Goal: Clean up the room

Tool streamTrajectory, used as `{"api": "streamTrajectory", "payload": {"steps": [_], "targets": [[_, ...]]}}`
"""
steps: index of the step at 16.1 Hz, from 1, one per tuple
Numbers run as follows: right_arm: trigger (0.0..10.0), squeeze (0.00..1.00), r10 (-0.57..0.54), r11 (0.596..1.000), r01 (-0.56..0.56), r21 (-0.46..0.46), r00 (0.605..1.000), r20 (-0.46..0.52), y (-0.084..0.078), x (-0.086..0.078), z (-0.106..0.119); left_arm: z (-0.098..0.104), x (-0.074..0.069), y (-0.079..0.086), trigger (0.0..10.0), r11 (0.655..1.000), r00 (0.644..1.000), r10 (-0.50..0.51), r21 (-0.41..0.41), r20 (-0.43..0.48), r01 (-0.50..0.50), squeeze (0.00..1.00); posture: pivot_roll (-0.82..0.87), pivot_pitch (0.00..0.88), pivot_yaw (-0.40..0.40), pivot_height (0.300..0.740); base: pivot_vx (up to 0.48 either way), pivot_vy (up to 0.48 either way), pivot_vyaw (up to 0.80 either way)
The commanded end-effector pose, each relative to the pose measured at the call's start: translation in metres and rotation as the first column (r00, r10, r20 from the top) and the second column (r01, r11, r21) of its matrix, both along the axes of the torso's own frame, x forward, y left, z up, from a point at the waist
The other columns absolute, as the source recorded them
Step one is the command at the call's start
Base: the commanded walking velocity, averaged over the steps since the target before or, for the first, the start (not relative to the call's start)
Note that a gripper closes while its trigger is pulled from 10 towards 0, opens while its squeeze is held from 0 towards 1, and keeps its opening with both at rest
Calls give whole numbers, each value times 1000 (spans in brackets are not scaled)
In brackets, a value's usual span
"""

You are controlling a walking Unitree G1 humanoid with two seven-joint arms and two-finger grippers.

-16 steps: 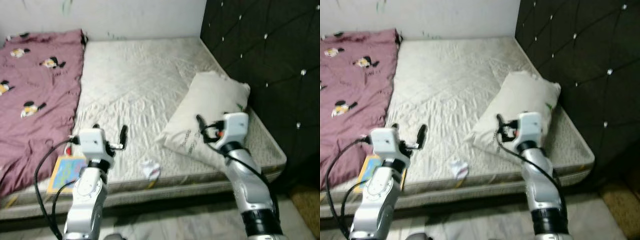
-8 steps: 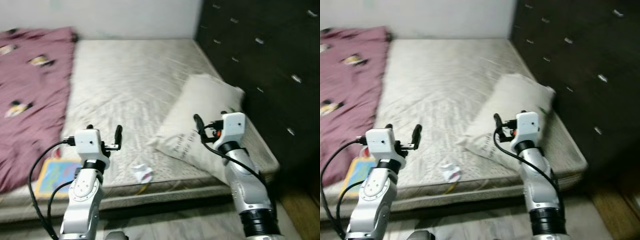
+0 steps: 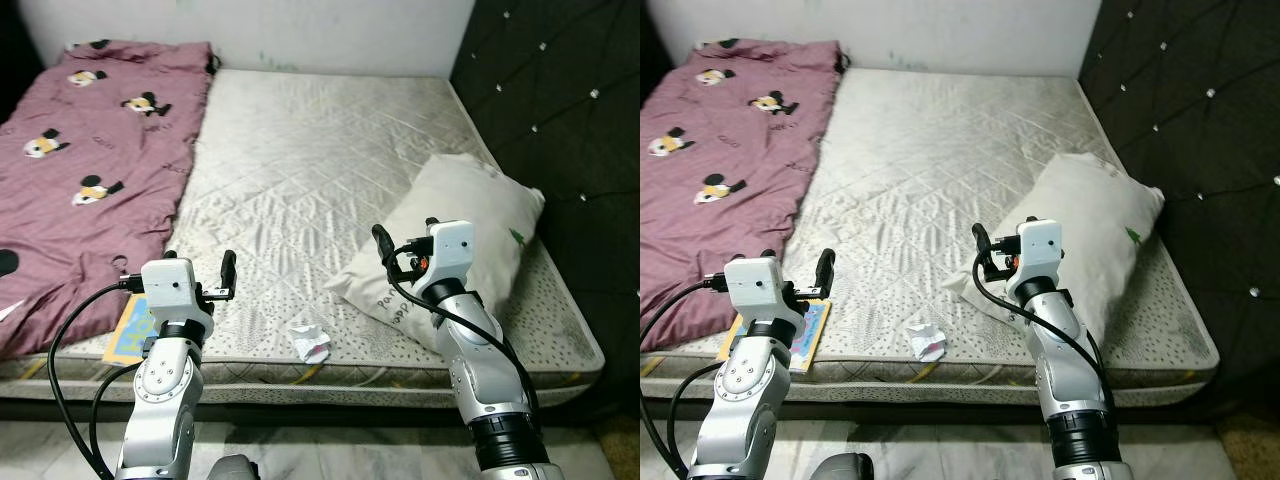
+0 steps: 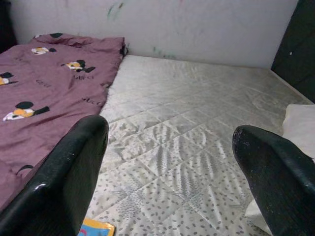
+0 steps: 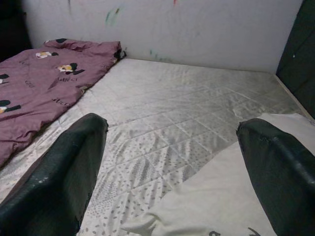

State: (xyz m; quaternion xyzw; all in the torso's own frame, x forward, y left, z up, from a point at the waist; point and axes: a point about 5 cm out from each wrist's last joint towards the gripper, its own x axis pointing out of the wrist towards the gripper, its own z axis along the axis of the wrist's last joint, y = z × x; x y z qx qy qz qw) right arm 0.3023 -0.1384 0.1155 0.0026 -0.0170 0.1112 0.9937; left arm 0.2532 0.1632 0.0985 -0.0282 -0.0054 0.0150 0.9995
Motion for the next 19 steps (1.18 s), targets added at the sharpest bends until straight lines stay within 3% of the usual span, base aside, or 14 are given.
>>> {"api": "streamTrajectory", "payload": {"steps": [1,7,9,12,15,19], "targets": [[10000,0,-7,1000,7,1,1000,1,-2,1,0,-1,1,1,10000,1000,1000,1,-6,-11,-1,0,11,40,-50,740,0,0,0],[10000,0,-14,1000,14,0,1000,-3,-4,-1,-2,-2,0,-1,10000,1000,1000,19,-5,-10,-19,0,4,35,-45,740,0,0,0],[10000,0,-20,1000,20,-4,1000,-1,-5,2,-3,-3,3,2,10000,997,999,49,53,3,-49,0,6,1,-32,740,0,0,0],[10000,0,-55,998,55,7,997,62,-6,18,11,8,21,4,10000,993,998,-58,101,38,54,0,2,0,16,740,0,0,0],[10000,0,-105,994,104,18,991,77,-13,20,11,17,39,5,10000,993,996,-54,111,69,46,0,-17,0,50,740,0,0,0],[10000,0,-18,1000,18,-8,998,63,-4,22,7,5,25,5,10000,996,998,-5,91,60,0,0,12,0,-28,740,0,0,0]]}}
